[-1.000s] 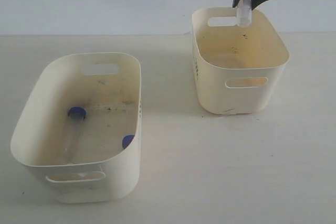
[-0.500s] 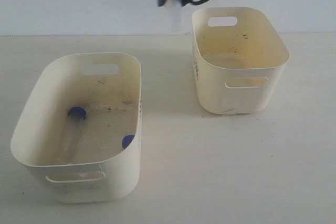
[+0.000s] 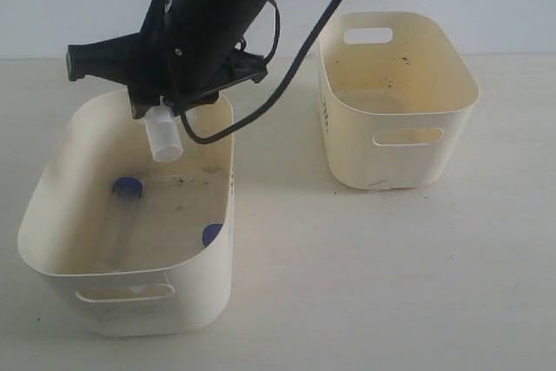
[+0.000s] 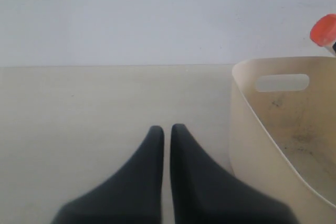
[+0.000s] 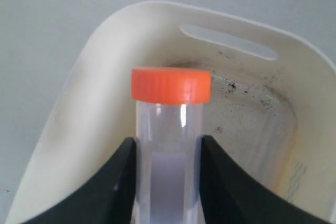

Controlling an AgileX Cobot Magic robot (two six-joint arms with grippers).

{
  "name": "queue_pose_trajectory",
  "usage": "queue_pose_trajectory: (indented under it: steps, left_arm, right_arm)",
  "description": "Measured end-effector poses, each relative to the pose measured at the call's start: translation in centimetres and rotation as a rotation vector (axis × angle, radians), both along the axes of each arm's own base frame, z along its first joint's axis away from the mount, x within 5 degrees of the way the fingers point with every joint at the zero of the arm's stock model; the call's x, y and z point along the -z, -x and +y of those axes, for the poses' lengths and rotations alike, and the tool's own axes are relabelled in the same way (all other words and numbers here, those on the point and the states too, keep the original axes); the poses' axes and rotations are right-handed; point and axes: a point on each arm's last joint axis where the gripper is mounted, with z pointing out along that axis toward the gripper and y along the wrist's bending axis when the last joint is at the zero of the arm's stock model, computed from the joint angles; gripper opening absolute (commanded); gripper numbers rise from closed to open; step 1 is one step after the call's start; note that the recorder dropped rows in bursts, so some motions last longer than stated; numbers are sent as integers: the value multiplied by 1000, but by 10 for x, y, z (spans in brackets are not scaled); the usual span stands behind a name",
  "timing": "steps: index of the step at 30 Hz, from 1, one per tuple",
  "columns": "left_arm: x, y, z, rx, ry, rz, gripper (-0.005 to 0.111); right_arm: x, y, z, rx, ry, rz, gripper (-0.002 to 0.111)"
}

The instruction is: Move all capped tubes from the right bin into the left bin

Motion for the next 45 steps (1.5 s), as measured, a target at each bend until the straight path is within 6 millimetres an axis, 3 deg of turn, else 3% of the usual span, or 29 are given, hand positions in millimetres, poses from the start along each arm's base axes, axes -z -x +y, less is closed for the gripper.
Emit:
queue_pose_trajectory:
  steps: [1, 4, 5, 17, 19, 21, 23, 25, 26, 33, 45]
  left_arm:
    - [0, 0, 0, 0, 0, 0, 4]
    - [0, 0, 0, 0, 0, 0, 4]
    - [0, 0, 0, 0, 0, 0, 4]
    - [0, 0, 0, 0, 0, 0, 4]
    - [0, 0, 0, 0, 0, 0, 4]
    - [0, 0, 0, 0, 0, 0, 4]
    - [0, 0, 0, 0, 0, 0, 4]
    - [0, 0, 0, 0, 0, 0, 4]
    - [0, 0, 0, 0, 0, 0, 4]
    - [0, 0, 0, 0, 0, 0, 4]
    - [0, 0, 0, 0, 0, 0, 4]
  right_arm:
    - [4, 0, 1, -2, 0, 10, 43]
    - [7, -1, 3, -4, -5, 22, 94]
    - [8, -1, 4, -5, -5, 22, 105]
    - [8, -1, 4, -9, -8, 13, 104]
    - [8, -2, 4, -10, -5, 9, 99]
    - [8, -2, 4, -11, -3, 9, 85]
    - [8, -1, 3, -13, 6, 14, 55]
    - [9, 0, 2, -16, 20, 21, 13]
    - [10, 0, 2, -24, 29, 24, 0]
    - [6, 4, -2, -65, 65, 19, 1]
    - [-76, 26, -43, -36, 46, -152, 1]
